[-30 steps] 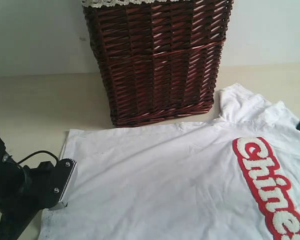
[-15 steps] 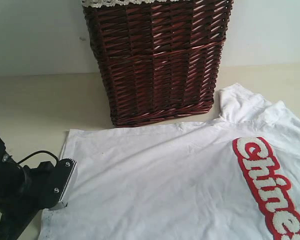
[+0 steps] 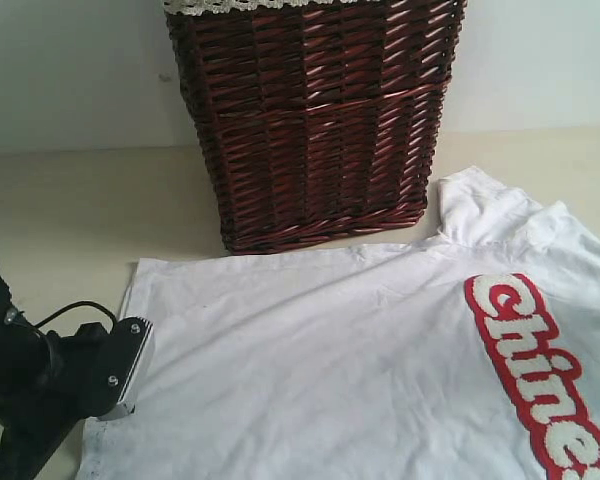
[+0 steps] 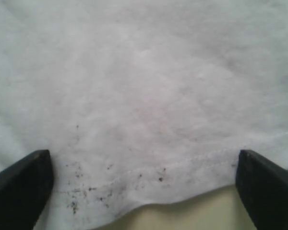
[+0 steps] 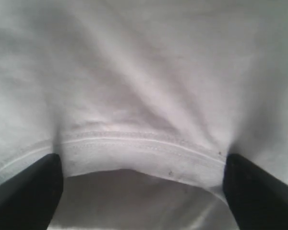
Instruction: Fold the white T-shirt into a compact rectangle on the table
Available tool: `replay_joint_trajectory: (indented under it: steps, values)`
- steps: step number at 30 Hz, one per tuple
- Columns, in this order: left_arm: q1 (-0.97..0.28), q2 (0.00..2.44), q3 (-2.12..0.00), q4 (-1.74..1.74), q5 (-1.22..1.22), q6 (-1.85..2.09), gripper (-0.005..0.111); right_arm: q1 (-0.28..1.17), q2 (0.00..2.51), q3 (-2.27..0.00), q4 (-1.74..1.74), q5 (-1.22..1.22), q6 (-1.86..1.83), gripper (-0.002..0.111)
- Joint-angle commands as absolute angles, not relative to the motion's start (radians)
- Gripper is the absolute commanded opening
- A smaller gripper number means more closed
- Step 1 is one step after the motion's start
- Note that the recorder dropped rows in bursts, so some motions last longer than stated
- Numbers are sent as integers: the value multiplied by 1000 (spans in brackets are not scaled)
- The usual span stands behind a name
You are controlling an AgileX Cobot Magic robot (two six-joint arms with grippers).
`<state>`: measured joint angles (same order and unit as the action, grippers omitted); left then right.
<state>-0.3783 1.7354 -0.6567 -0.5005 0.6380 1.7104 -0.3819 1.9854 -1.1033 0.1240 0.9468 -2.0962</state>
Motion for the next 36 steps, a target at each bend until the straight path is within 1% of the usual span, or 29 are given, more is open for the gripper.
replay_joint_trajectory:
  steps: [1,2,4,5,6,7,8,9,11,15,17,18,20,22,25,30,34,36]
  values:
    - [-381,1769,-641,-483,648,1697,105,-379,2050,-1088,105,885,-2116,86]
    - [-381,1769,-641,-483,648,1697,105,-379,2056,-1083,92,883,-2116,84]
    - [-381,1769,-641,-483,648,1697,105,-379,2065,-1064,50,865,-2116,68]
    - [-381,1769,-641,-483,648,1697,105,-379,2070,-1051,0,843,-2116,52]
    - [-381,1769,-641,-483,648,1697,105,-379,2072,-1038,-37,834,-2110,41]
    - [-381,1769,-641,-483,648,1697,105,-379,2072,-1031,-65,834,-2087,34]
    - [-381,1769,-641,-483,648,1697,105,-379,2072,-1031,-81,843,-2053,28]
    - [-381,1769,-641,-483,648,1697,105,-379,2072,-1031,-89,843,-2027,26]
    - [-381,1769,-641,-483,648,1697,105,-379,2068,-1031,-84,841,-2040,29]
    - [-381,1769,-641,-483,648,1697,105,-379,2038,-1031,6,808,-2042,60]
    - [-381,1769,-641,-483,648,1697,105,-379,2021,-1031,72,771,-2076,77]
    - [-381,1769,-641,-483,648,1697,105,-379,2014,-1031,96,753,-2095,84]
    - [-381,1769,-641,-483,648,1697,105,-379,1997,-1031,142,731,-2108,92]
    - [-381,1769,-641,-483,648,1697,105,-379,1972,-1031,163,732,-2108,95]
    - [-381,1769,-641,-483,648,1697,105,-379,1913,-1031,185,768,-2108,95]
    - [-381,1769,-641,-483,648,1697,105,-385,1805,-1031,178,895,-2108,95]
    - [-381,1769,-641,-483,648,1697,105,-387,1787,-1031,160,1039,-2108,95]
    - [-381,1769,-641,-483,648,1697,105,-387,1798,-1031,159,1020,-2106,95]
